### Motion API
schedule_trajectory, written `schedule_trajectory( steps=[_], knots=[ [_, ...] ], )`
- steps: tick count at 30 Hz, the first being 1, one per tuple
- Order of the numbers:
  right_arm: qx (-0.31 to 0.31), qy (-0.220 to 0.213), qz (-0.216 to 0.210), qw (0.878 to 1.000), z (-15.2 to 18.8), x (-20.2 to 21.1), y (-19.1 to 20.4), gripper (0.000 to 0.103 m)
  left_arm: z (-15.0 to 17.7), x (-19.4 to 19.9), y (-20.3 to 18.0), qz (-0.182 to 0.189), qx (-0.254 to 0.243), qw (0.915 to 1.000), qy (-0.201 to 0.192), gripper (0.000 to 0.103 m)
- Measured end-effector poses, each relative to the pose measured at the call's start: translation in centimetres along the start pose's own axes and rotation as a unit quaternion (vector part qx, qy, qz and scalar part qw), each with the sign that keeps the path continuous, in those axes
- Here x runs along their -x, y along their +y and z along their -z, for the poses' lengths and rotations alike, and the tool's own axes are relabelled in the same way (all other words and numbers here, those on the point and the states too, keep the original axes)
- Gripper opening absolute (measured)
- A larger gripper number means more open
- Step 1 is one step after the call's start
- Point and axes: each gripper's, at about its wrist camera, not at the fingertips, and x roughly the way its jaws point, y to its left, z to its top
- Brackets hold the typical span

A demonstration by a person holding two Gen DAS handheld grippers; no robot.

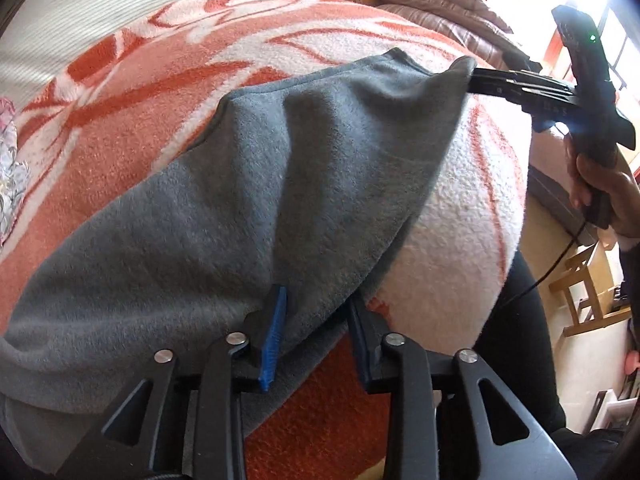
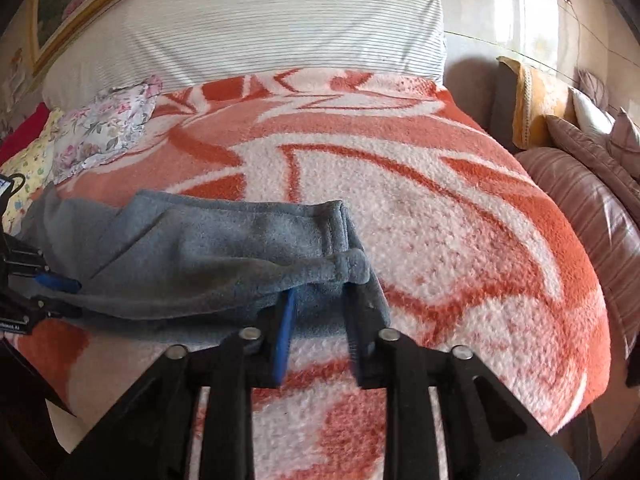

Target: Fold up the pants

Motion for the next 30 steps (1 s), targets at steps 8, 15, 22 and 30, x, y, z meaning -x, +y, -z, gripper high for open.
schedule_trajectory(
  steps=[8,15,22,30],
  knots=[
    [0.007,0.036,-0.026,0.999,-1.2,1.7,7.8,0.066,2.3,3.5,1.8,0.009,0.039,0.9989,-0.025,0.044],
    [0.071,0.058,-0.037,0.995,-2.2,0.7,15.0,0.068,5.3,6.4,6.2,-0.013,0.102,0.9937,-0.045,0.044],
    [0.135,0.077,-0.026,0.988,-3.3,-1.1,21.3,0.068,8.7,8.9,10.9,-0.042,0.167,0.9828,-0.066,0.044],
    [0.196,0.097,-0.039,0.975,-3.4,-2.4,27.5,0.073,12.6,10.8,15.0,-0.06,0.216,0.971,-0.084,0.044]
  ],
)
